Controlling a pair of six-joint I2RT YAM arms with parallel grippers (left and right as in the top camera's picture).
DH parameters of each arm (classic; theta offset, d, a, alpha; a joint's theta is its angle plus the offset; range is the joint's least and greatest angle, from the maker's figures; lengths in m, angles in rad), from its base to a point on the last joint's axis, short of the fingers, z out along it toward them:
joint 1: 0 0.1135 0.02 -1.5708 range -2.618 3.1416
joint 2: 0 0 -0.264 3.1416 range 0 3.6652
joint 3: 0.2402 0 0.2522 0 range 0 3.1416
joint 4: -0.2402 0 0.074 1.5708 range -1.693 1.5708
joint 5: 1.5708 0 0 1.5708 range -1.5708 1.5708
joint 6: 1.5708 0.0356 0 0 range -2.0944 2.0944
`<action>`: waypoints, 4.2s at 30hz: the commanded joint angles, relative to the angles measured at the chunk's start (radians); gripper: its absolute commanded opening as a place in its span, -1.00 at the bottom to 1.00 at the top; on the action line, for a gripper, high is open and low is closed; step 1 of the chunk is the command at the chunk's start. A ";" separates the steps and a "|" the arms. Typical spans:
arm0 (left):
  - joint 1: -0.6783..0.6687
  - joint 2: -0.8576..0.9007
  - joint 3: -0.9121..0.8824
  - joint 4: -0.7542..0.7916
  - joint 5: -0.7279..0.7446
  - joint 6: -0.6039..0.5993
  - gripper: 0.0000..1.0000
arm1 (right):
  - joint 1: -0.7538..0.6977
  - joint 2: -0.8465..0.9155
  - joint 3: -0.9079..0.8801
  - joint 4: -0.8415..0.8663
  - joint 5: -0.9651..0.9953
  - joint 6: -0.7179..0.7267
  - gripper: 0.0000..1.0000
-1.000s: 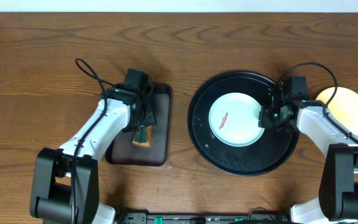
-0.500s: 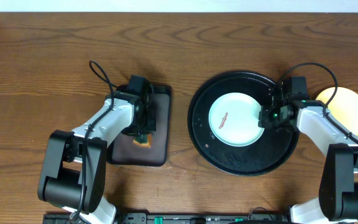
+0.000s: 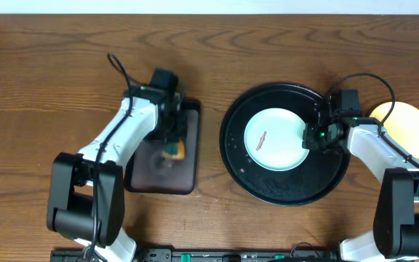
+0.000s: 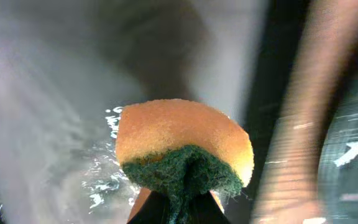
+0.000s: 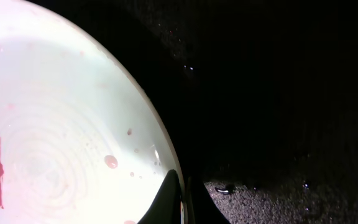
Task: Clean dirty plates on tray and stack at the side
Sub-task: 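Scrub the blue plate with the sponge held in the left gripper, then return the sponge to the small black tray with the left gripper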
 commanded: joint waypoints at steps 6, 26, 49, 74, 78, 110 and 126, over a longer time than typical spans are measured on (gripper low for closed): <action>-0.180 -0.032 0.084 0.210 0.058 -0.188 -0.85 | 0.043 -0.003 -0.013 -0.002 -0.014 -0.034 -0.97; -0.456 0.322 0.084 0.682 0.203 -0.480 -0.85 | 0.061 0.010 -0.026 -0.006 0.061 -0.005 -0.98; -0.433 0.322 0.130 0.447 -0.080 -0.480 -0.85 | 0.061 0.010 -0.026 -0.007 0.057 -0.007 -0.98; -0.494 0.421 0.130 0.746 0.558 -0.632 -0.85 | 0.061 0.010 -0.026 -0.025 0.057 -0.007 -0.98; -0.494 0.421 0.130 0.726 0.634 -0.631 -0.85 | 0.061 0.010 -0.026 -0.026 0.057 -0.008 -0.98; -0.387 0.375 0.242 0.219 -0.341 -0.401 -0.85 | 0.061 0.010 -0.026 -0.029 0.057 -0.008 -0.98; -0.307 0.050 0.261 -0.117 -0.371 -0.338 -0.85 | 0.061 0.010 -0.026 -0.029 0.058 -0.008 -0.98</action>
